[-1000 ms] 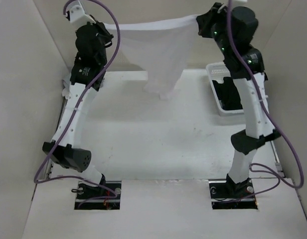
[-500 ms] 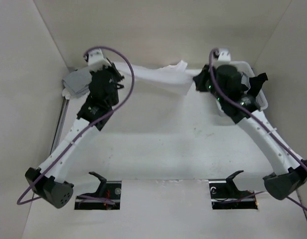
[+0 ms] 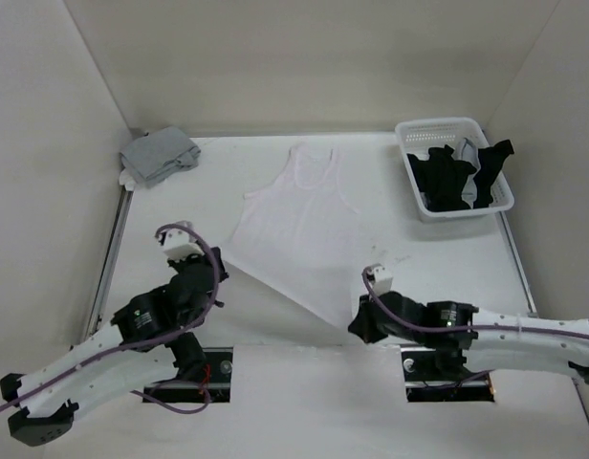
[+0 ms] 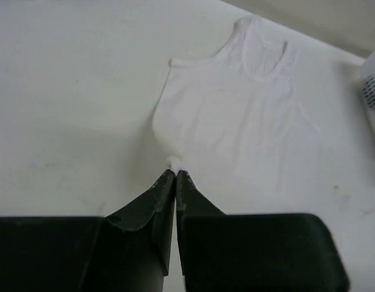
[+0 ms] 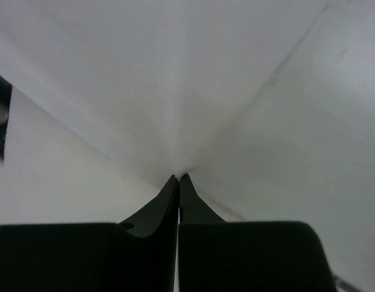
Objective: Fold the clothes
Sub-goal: Flatten the tank top out, then fold the tank top
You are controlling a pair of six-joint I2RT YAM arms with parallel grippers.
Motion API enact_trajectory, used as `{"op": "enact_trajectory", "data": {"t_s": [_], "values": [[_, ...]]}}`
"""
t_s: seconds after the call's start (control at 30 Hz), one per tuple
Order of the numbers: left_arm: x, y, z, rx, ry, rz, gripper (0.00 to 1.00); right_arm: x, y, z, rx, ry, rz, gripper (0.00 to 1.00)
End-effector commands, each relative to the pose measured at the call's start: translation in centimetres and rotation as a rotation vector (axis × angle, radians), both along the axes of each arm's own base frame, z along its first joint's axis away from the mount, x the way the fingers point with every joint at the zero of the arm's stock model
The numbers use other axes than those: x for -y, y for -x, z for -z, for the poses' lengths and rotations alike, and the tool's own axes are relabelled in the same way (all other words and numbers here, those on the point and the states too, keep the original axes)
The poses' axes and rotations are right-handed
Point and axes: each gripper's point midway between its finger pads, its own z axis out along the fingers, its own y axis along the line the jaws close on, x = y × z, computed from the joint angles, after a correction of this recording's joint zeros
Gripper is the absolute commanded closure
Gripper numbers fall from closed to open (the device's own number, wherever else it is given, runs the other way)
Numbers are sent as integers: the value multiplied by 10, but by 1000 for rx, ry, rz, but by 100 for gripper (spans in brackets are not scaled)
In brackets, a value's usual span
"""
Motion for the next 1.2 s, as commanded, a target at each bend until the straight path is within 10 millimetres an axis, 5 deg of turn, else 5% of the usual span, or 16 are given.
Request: {"op": "enact_trajectory", "data": {"t_s": [0.0, 0.17, 0.23, 0.33, 0.43, 0.63, 0.87, 1.17], "values": [[-27, 30, 14, -124, 174, -86, 97, -3, 49, -4, -174, -109, 38, 100], [-38, 47, 27, -197, 256, -106, 99, 3, 96, -9, -278, -141, 6, 100], [-41, 44, 23, -179, 245, -124, 99, 5, 95, -17, -237, -135, 13, 100], [-34, 28, 9, -137, 181, -144, 97, 5, 62, -31, -152, -120, 82, 100], [-15, -3, -14, -60, 79, -167, 95, 4, 6, -43, -35, -94, 150, 100], [18, -93, -38, 49, 32, -171, 95, 19, -116, -66, 124, -74, 302, 100], [27, -195, -22, 0, 58, -210, 95, 37, -190, -98, 193, -108, 406, 100], [47, -285, -15, -20, 54, -194, 95, 57, -269, -101, 193, -94, 516, 100]]}}
